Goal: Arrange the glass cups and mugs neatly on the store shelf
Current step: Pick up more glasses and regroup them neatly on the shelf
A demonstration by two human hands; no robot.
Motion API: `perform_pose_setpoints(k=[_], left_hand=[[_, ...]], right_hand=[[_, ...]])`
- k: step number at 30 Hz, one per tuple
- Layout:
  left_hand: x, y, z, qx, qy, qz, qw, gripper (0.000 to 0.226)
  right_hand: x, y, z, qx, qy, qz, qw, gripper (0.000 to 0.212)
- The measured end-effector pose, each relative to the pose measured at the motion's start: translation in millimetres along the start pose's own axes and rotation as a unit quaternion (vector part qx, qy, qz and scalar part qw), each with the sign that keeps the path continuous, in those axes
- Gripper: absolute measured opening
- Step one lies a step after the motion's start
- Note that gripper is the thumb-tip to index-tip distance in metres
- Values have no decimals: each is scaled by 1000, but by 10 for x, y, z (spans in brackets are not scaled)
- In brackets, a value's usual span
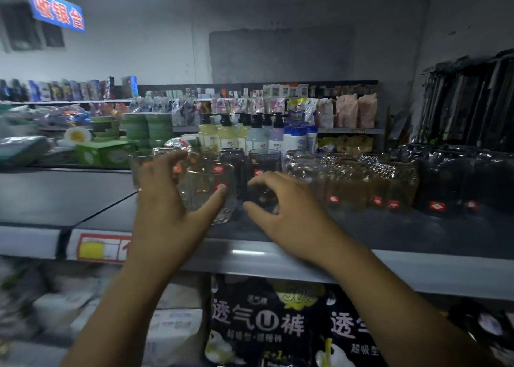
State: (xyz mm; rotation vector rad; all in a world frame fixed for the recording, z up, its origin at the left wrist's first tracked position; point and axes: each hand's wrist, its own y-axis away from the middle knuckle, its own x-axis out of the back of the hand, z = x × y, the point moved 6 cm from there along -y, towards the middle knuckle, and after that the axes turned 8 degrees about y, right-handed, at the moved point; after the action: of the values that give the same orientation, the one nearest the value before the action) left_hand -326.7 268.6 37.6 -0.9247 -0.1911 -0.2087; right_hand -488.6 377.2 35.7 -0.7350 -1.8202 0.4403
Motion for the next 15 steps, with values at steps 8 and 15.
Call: perform_pose_setpoints(k=[8, 15], left_hand=[[-75, -185, -278, 99, 56, -141, 984, 41], [-7, -20, -124, 203, 362, -48, 908, 45]], right_hand=[[-308, -49, 71, -42, -40, -105, 993, 44], [-140, -40, 27, -77, -140, -115, 980, 57]])
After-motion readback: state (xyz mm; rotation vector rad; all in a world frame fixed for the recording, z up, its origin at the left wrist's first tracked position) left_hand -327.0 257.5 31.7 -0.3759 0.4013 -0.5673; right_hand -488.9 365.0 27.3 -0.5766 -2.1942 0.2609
